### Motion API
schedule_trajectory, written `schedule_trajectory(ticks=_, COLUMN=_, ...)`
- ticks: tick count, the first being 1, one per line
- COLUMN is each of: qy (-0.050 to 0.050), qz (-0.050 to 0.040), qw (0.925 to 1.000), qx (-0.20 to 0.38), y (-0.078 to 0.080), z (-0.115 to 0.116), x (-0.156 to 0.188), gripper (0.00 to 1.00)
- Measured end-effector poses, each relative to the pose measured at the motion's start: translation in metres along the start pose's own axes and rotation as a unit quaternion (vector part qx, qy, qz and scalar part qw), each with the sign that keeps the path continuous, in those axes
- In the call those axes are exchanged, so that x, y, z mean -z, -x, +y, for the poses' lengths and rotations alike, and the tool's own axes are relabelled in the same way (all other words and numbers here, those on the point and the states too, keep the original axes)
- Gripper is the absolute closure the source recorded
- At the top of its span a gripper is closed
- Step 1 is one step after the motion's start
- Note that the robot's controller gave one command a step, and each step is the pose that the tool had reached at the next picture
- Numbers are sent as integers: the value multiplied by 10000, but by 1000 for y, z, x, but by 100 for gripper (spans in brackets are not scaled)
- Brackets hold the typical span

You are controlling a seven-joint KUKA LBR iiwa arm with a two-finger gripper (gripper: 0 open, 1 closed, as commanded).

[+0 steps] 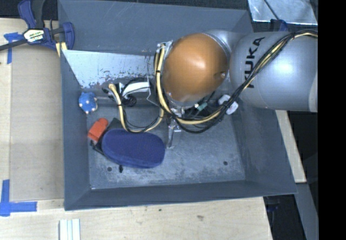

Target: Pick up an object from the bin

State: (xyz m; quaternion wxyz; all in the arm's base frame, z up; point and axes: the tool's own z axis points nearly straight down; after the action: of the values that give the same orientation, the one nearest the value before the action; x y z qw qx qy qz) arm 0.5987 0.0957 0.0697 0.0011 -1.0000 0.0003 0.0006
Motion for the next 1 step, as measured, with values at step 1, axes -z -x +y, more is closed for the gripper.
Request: schedule_trajectory(ticks=1, qy=9, qz=-33, qw=10000, qx=-61, y=100, z=-26, x=-1, gripper=0)
